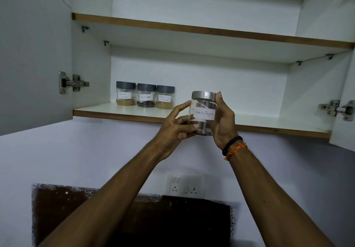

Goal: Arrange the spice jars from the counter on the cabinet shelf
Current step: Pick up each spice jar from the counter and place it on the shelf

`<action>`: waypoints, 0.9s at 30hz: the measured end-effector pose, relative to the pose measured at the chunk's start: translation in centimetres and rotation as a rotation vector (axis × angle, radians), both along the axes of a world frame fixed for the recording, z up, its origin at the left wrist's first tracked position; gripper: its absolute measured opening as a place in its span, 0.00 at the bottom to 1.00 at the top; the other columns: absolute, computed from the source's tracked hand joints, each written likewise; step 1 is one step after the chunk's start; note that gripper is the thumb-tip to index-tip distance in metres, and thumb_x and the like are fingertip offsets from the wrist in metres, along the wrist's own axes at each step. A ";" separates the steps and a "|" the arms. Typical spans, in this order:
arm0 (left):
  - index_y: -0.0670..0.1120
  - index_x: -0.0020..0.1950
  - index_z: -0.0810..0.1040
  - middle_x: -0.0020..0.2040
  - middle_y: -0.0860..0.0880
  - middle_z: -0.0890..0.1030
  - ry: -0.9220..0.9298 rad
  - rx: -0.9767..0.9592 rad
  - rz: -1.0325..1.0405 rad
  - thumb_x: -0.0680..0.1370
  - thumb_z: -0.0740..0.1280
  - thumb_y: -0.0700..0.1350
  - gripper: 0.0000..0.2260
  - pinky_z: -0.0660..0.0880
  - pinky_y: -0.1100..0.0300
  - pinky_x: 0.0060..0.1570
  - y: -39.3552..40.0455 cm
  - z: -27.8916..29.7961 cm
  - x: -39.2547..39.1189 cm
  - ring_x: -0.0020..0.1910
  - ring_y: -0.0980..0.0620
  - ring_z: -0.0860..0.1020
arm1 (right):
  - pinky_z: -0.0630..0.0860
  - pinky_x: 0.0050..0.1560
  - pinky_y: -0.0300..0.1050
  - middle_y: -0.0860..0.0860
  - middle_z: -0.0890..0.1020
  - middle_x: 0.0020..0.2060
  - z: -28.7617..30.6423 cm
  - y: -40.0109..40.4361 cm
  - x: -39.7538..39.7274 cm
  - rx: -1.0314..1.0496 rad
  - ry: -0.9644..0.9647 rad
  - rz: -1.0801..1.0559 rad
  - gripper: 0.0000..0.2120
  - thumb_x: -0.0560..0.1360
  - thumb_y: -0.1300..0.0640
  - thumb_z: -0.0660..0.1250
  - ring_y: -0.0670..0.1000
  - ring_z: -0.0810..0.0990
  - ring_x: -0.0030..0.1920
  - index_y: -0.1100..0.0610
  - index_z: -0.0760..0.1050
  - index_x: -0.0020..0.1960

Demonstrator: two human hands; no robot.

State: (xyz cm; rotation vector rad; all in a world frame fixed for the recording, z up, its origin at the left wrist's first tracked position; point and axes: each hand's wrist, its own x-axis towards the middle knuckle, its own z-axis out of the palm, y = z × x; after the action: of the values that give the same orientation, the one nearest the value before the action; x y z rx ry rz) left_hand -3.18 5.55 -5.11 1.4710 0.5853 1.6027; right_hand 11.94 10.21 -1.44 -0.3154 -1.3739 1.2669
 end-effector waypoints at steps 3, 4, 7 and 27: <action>0.47 0.66 0.74 0.57 0.44 0.85 0.054 -0.038 0.104 0.72 0.76 0.44 0.24 0.80 0.49 0.54 0.4 2.1 -0.2 0.56 0.44 0.83 | 0.72 0.63 0.68 0.65 0.77 0.63 0.0 0.6 0.3 0.052 0.021 -0.016 0.30 0.76 0.40 0.60 0.68 0.75 0.63 0.60 0.71 0.69; 0.45 0.62 0.74 0.56 0.45 0.85 0.076 -0.048 0.134 0.72 0.76 0.49 0.22 0.80 0.49 0.54 0.7 2.9 -0.2 0.54 0.45 0.84 | 0.73 0.62 0.68 0.64 0.77 0.63 0.1 0.7 0.4 0.066 0.020 -0.015 0.30 0.76 0.40 0.61 0.68 0.76 0.63 0.59 0.71 0.69; 0.42 0.57 0.75 0.55 0.46 0.86 0.169 -0.068 0.194 0.71 0.76 0.60 0.26 0.82 0.49 0.54 1.4 5.4 -0.5 0.53 0.45 0.85 | 0.75 0.60 0.67 0.60 0.79 0.63 0.3 1.2 0.7 0.090 0.009 -0.031 0.28 0.76 0.40 0.61 0.64 0.78 0.61 0.57 0.72 0.69; 0.40 0.56 0.77 0.53 0.44 0.81 0.508 -0.001 0.427 0.68 0.79 0.53 0.24 0.81 0.57 0.36 5.7 13.4 -1.1 0.52 0.44 0.82 | 0.75 0.48 0.47 0.48 0.84 0.40 4.1 6.4 0.0 0.128 -0.314 -0.665 0.18 0.80 0.46 0.59 0.54 0.82 0.49 0.51 0.81 0.39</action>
State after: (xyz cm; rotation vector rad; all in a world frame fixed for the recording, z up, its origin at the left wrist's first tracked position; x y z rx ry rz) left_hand -4.32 11.23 8.34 1.8543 1.2573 1.5273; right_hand 11.96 16.63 2.69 -0.8301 -1.4328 0.5894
